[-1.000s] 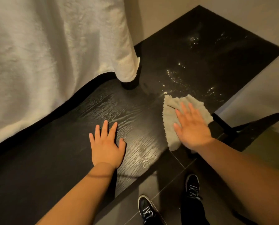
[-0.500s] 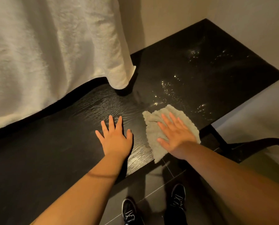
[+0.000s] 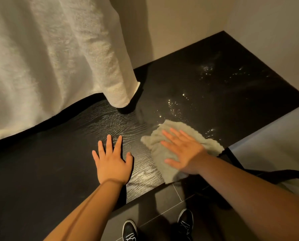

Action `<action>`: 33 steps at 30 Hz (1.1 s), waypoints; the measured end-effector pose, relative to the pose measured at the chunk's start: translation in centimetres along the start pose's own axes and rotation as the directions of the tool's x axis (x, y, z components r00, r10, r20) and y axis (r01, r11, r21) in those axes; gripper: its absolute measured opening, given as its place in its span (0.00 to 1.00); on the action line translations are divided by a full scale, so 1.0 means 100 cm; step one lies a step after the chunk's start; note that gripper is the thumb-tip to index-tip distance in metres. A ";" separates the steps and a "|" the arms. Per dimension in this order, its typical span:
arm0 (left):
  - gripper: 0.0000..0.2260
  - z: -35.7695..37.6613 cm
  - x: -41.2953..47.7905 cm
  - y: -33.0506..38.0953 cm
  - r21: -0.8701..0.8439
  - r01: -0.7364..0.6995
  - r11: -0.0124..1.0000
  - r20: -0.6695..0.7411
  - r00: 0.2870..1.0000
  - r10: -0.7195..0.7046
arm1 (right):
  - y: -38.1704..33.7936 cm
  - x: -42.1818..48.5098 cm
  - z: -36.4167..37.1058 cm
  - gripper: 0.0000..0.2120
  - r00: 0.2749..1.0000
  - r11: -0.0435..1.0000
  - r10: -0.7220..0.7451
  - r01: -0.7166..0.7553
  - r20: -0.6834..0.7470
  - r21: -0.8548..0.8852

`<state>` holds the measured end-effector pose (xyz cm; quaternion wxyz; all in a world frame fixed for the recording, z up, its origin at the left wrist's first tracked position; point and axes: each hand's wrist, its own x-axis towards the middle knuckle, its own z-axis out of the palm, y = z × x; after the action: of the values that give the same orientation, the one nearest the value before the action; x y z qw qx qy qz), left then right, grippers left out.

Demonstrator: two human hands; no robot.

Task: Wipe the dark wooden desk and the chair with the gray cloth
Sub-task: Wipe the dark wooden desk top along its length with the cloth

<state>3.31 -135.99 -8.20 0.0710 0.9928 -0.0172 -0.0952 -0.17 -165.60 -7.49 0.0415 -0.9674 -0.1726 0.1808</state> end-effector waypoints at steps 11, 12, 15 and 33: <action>0.33 0.002 0.001 0.002 0.007 0.012 1.000 -0.046 0.999 -0.011 | -0.041 0.012 0.010 0.36 0.964 0.964 -0.255 0.259 0.068 -0.060; 0.33 0.002 0.001 0.001 0.009 0.008 1.000 -0.049 0.999 -0.007 | -0.029 0.017 0.012 0.36 0.966 0.964 -0.257 0.258 0.022 -0.064; 0.33 0.001 0.003 0.003 0.007 0.008 1.000 -0.045 0.999 -0.007 | 0.003 0.034 0.004 0.37 0.991 0.998 -0.063 0.065 -0.120 0.014; 0.33 0.004 0.005 0.002 -0.038 0.137 0.990 -0.071 0.988 -0.139 | -0.035 0.043 -0.003 0.36 0.998 0.999 0.033 -0.033 -0.055 0.005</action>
<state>3.70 -136.25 -8.67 0.0814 0.9931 0.0558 -0.0636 2.58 -160.86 -8.10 0.0455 -0.9746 -0.1551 0.1551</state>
